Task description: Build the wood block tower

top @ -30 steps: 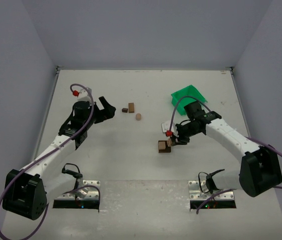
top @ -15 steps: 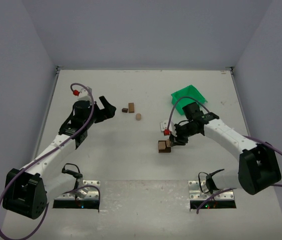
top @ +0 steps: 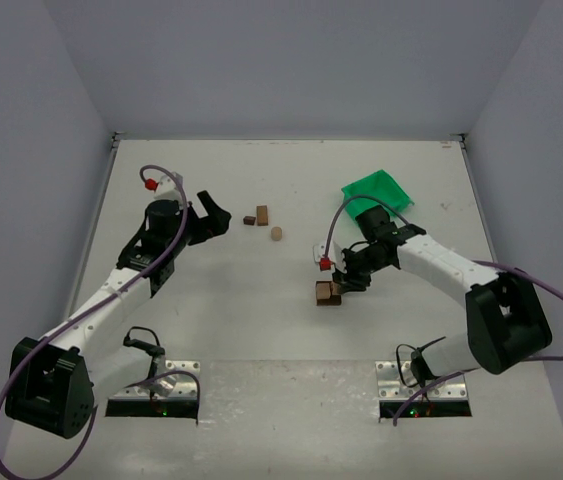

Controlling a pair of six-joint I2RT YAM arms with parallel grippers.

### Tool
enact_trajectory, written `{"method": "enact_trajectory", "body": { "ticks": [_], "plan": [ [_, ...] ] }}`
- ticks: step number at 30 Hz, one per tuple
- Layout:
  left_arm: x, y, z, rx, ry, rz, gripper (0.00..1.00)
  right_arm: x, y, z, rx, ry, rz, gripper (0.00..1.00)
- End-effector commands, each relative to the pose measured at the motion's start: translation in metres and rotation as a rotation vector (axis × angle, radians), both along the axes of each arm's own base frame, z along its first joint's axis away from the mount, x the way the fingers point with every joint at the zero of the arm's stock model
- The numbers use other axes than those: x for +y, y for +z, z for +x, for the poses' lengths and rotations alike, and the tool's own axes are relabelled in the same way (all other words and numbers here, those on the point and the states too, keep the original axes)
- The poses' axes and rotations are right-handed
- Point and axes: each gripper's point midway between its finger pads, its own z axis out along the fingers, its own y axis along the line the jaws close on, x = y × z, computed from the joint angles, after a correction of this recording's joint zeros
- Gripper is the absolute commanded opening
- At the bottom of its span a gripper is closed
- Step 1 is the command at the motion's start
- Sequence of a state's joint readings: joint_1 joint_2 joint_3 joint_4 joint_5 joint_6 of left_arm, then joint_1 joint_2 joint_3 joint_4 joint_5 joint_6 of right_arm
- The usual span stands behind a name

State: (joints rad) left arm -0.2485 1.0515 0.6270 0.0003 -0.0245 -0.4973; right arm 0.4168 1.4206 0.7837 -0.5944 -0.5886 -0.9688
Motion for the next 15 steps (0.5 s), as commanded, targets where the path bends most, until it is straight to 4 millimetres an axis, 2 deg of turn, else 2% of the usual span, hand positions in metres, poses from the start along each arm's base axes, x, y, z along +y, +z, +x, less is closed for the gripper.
{"method": "enact_trajectory", "body": {
  "ticks": [1, 15],
  "plan": [
    [0.0002, 0.0327, 0.0083, -0.093, 0.005, -0.003, 1.0, 0.0063, 0.0014, 0.0111, -0.03, -0.012, 0.005, 0.15],
    [0.0023, 0.036, 0.0046, -0.104, 0.011, -0.002, 1.0, 0.0073, -0.0032, 0.009, -0.022, -0.006, -0.016, 0.19]
  ]
}}
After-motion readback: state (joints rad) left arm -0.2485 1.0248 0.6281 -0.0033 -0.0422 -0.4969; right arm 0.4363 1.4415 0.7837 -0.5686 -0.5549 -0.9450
